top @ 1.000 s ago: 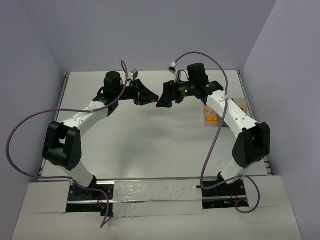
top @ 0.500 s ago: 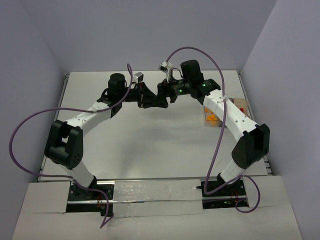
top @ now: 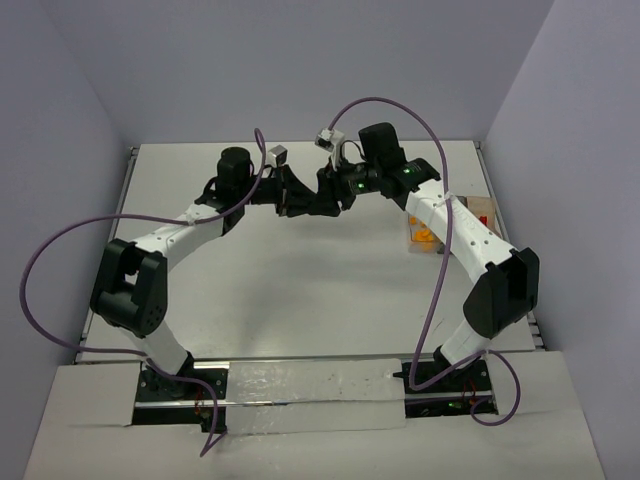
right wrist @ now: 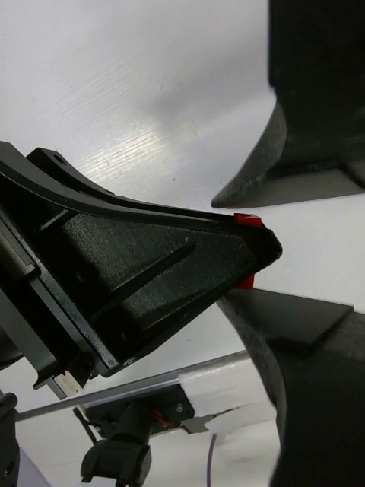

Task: Sort the legos into containers by color

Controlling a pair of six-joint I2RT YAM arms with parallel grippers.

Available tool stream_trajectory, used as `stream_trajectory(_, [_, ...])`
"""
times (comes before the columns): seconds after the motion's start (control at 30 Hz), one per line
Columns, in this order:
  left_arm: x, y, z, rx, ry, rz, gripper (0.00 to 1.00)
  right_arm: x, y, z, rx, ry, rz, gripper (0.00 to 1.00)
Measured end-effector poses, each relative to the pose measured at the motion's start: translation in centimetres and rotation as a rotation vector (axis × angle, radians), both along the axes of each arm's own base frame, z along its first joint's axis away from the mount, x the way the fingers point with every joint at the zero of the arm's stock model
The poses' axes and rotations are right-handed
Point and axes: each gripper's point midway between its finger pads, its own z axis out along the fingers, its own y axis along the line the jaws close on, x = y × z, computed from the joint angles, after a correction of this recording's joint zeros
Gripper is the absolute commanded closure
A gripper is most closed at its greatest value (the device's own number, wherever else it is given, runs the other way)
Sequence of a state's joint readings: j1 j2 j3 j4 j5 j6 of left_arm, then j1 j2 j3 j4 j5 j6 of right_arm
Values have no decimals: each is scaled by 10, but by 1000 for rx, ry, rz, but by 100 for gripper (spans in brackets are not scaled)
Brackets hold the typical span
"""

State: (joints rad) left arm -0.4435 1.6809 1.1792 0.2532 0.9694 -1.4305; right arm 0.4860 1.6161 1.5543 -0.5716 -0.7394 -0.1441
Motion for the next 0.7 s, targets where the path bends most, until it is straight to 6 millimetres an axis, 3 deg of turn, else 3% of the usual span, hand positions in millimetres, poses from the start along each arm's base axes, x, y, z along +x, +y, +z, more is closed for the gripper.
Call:
stream_trajectory(0.1, [1,0,-1,2,6,3,99,-2,0,-1,-6,-1,7,61])
stream_trajectory(0.17, [1,0,-2,2,8,4,92,-2,0,-1,-8,-5,10,64])
stream_trajectory(0.2, [1,0,-2,3,8,4,79,-2,0,-1,-8,-5,9,65])
stream_trajectory(0.3, [3,2,-2,4,8,9,55,-2,0,-1,-10,-8,8,68])
stream_trajectory(0.33, [3,3,-3,5,3,11,34,-2,0,-1,-10,-9,8,69])
stream_trajectory(0.37, [5,4,-4,8,-1,16,21,-1,0,-1,-13,-11,3,70])
stream_trajectory(0.43, [12,11,-6,16,-13,37,2,-2,-2,-1,-18,-15,-6,71])
stream_trajectory(0.7, [54,58,-19,89,-50,203,1,-10,-15,-3,-30,-12,-32,74])
